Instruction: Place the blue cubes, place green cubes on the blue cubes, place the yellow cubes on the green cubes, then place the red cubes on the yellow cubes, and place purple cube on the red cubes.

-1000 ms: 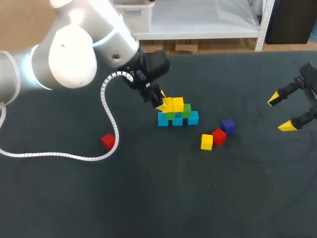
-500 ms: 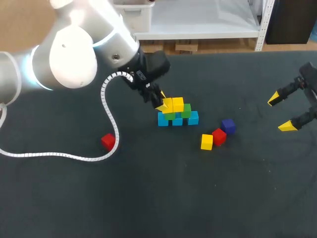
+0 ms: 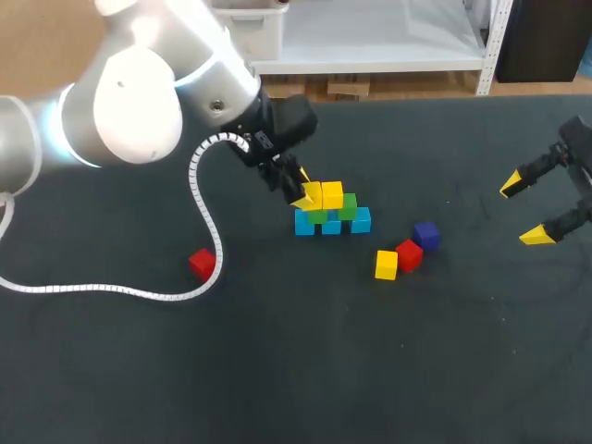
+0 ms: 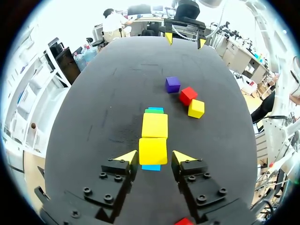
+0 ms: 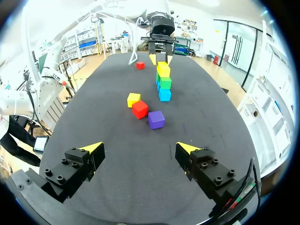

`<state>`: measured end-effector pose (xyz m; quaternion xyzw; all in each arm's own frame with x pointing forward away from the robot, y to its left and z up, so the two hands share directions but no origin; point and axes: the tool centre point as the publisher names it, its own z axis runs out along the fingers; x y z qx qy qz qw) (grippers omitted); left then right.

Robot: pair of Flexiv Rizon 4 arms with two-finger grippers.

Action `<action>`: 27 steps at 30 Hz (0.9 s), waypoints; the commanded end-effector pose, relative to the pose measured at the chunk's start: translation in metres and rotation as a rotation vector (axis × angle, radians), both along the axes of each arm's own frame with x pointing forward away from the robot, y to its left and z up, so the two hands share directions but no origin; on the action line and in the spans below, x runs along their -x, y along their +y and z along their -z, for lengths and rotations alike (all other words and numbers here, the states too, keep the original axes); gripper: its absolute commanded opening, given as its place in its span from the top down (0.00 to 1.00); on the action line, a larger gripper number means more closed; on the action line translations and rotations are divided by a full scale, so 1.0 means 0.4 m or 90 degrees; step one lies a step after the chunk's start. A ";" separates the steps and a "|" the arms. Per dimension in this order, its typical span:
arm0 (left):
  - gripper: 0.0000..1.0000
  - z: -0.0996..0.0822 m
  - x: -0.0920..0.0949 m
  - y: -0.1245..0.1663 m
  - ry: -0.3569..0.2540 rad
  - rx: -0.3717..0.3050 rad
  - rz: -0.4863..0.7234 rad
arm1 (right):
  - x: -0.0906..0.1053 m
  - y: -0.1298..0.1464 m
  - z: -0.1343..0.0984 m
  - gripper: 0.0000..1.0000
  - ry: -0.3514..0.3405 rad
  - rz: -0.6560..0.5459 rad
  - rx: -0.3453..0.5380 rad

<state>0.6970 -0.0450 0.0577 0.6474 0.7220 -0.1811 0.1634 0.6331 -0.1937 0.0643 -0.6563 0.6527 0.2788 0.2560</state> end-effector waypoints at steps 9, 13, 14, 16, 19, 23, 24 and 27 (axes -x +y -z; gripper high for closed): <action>0.00 -0.034 -0.005 0.025 -0.002 0.005 0.012 | -0.001 0.000 0.001 0.00 0.000 0.000 -0.001; 0.00 -0.062 -0.003 0.057 -0.007 0.002 0.011 | -0.001 0.000 0.001 0.00 0.000 0.000 -0.001; 0.00 -0.069 -0.003 0.068 -0.009 0.000 0.009 | -0.001 0.000 0.001 0.00 0.000 0.000 -0.001; 0.00 -0.081 -0.003 0.091 -0.012 0.001 0.003 | -0.001 0.000 0.001 0.00 0.000 0.000 -0.001; 0.00 -0.096 -0.005 0.125 -0.025 0.007 0.003 | -0.001 0.000 0.001 0.00 0.000 0.000 -0.001; 0.00 -0.118 -0.012 0.175 -0.042 0.024 0.030 | -0.001 0.000 0.001 0.00 0.000 0.000 -0.001; 0.00 -0.123 -0.014 0.188 -0.042 0.032 0.038 | -0.001 0.000 0.001 0.00 0.000 0.000 -0.001; 0.00 -0.143 -0.019 0.236 -0.053 0.035 0.073 | -0.001 0.000 0.001 0.00 0.000 0.000 -0.001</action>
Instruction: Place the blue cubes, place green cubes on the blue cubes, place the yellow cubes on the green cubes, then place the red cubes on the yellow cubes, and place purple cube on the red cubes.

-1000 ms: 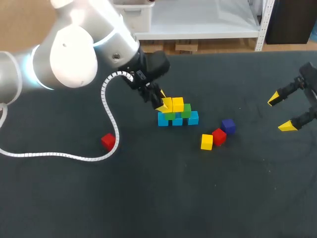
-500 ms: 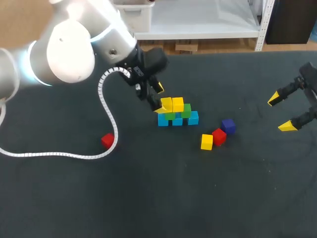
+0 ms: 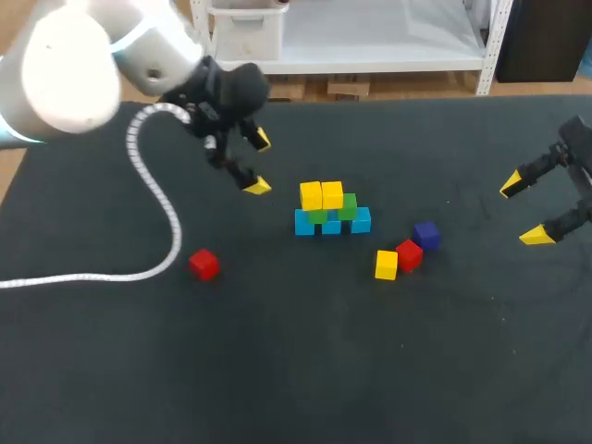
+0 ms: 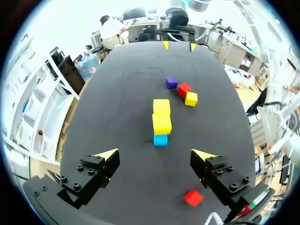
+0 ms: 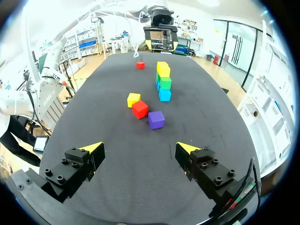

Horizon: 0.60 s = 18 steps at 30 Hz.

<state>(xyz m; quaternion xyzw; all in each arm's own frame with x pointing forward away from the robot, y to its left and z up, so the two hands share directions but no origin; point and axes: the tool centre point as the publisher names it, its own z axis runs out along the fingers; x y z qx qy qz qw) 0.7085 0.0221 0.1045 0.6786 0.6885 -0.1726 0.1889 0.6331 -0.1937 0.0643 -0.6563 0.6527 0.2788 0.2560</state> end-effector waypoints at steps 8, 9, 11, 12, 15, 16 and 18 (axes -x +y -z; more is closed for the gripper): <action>0.00 -0.059 -0.007 0.193 -0.005 0.042 0.078 | -0.001 0.000 0.001 0.00 0.000 0.000 -0.001; 0.00 -0.060 -0.010 0.204 -0.003 0.039 0.088 | -0.001 0.000 0.001 0.00 0.000 0.000 -0.001; 0.00 -0.061 -0.018 0.227 -0.004 0.039 0.092 | -0.001 0.000 0.001 0.00 0.000 0.000 -0.001; 0.00 -0.061 -0.021 0.236 -0.003 0.044 0.100 | -0.001 0.000 0.001 0.00 0.000 0.000 -0.001; 0.00 -0.061 -0.030 0.257 -0.007 0.048 0.114 | -0.001 0.000 0.001 0.00 0.000 0.000 -0.001; 0.00 -0.061 -0.033 0.262 -0.007 0.050 0.114 | -0.001 0.000 0.001 0.00 0.000 0.000 -0.001; 0.00 -0.059 -0.037 0.267 -0.008 0.055 0.127 | -0.001 0.000 0.001 0.00 0.000 0.000 -0.001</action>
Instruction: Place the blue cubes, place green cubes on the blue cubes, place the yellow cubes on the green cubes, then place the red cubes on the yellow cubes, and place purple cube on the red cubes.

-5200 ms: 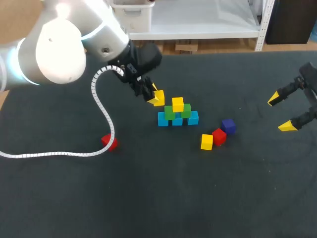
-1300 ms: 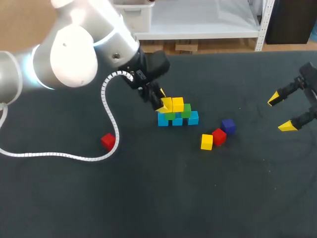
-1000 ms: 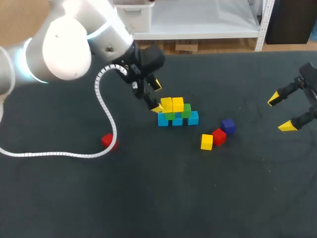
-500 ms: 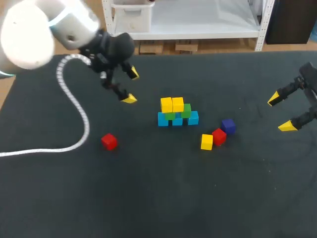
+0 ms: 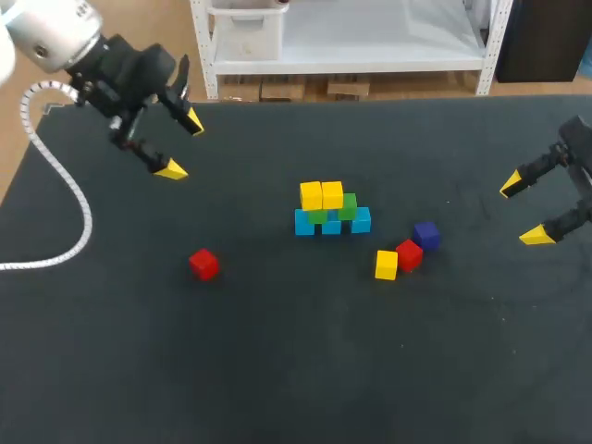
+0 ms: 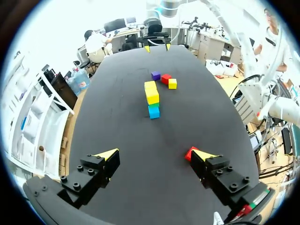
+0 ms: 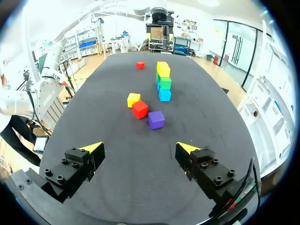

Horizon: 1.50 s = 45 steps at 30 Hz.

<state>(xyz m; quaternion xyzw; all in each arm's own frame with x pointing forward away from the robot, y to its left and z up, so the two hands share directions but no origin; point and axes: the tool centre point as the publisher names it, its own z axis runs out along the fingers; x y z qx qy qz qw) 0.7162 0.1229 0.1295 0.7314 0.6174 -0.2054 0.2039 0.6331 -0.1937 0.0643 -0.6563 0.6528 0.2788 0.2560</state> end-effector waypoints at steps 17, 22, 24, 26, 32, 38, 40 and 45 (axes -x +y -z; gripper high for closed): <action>0.00 0.019 -0.038 0.055 0.020 0.003 0.032 | -0.001 0.000 0.001 0.00 0.000 0.000 -0.001; 0.00 0.019 -0.038 0.055 0.020 0.003 0.032 | 0.025 0.059 -0.043 0.00 -0.051 0.014 0.079; 0.00 0.019 -0.038 0.055 0.020 0.003 0.032 | 0.038 0.094 -0.051 0.00 -0.055 0.016 0.090; 0.00 0.019 -0.038 0.055 0.020 0.003 0.032 | 0.051 0.130 -0.053 0.00 -0.060 0.018 0.098; 0.00 0.019 -0.038 0.055 0.020 0.003 0.032 | 0.077 0.238 -0.030 0.00 -0.052 0.023 0.087; 0.00 0.019 -0.038 0.055 0.020 0.003 0.032 | 0.067 0.325 0.003 0.00 -0.039 0.012 0.084; 0.00 0.019 -0.038 0.055 0.020 0.003 0.032 | 0.061 0.348 0.011 0.00 -0.038 0.011 0.084; 0.00 0.019 -0.038 0.055 0.020 0.003 0.032 | 0.045 0.408 0.041 0.00 -0.024 0.013 0.077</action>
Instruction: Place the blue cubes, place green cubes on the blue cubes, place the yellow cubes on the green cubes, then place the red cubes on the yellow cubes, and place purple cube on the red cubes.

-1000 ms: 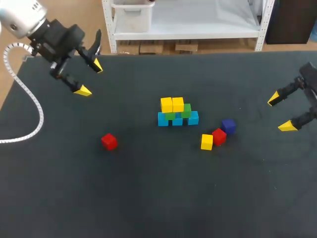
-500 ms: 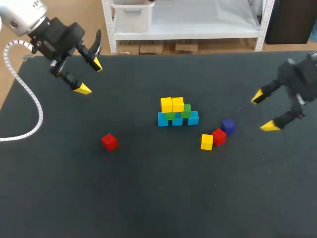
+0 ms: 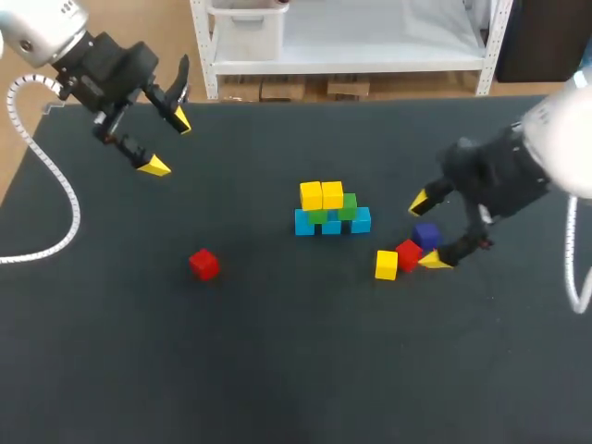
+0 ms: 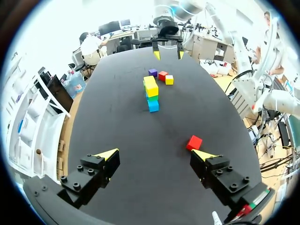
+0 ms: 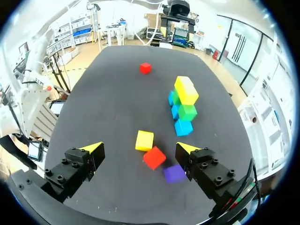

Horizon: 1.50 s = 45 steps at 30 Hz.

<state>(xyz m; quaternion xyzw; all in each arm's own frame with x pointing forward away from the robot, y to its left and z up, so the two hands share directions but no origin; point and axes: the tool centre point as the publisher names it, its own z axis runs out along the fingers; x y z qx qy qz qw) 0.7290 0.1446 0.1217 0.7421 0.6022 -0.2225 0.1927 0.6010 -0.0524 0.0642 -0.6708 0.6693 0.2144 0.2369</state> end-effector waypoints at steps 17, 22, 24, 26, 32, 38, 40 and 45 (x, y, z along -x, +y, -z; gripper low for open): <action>0.00 0.000 -0.006 0.000 0.002 -0.001 0.002 | -0.026 0.154 0.141 0.00 0.035 0.037 0.002; 0.00 0.000 -0.006 0.000 0.002 -0.001 0.002 | -0.014 0.133 0.147 0.00 0.032 0.059 0.029; 0.00 0.000 -0.006 0.000 0.002 -0.001 0.002 | -0.007 0.118 0.144 0.00 0.032 0.072 0.041; 0.00 0.000 -0.006 0.000 0.002 -0.001 0.002 | 0.002 0.103 0.140 0.00 0.030 0.079 0.051; 0.00 0.000 -0.006 0.000 0.002 -0.001 0.002 | 0.022 0.065 0.145 0.03 0.034 0.091 0.054; 0.00 0.000 -0.006 0.000 0.002 -0.001 0.002 | 0.029 0.033 0.161 0.13 0.048 0.096 0.054; 0.00 0.000 -0.006 0.000 0.002 -0.001 0.002 | 0.032 0.024 0.165 0.09 0.053 0.099 0.056; 0.00 0.000 -0.006 0.000 0.002 -0.001 0.002 | 0.034 0.015 0.171 0.06 0.058 0.102 0.062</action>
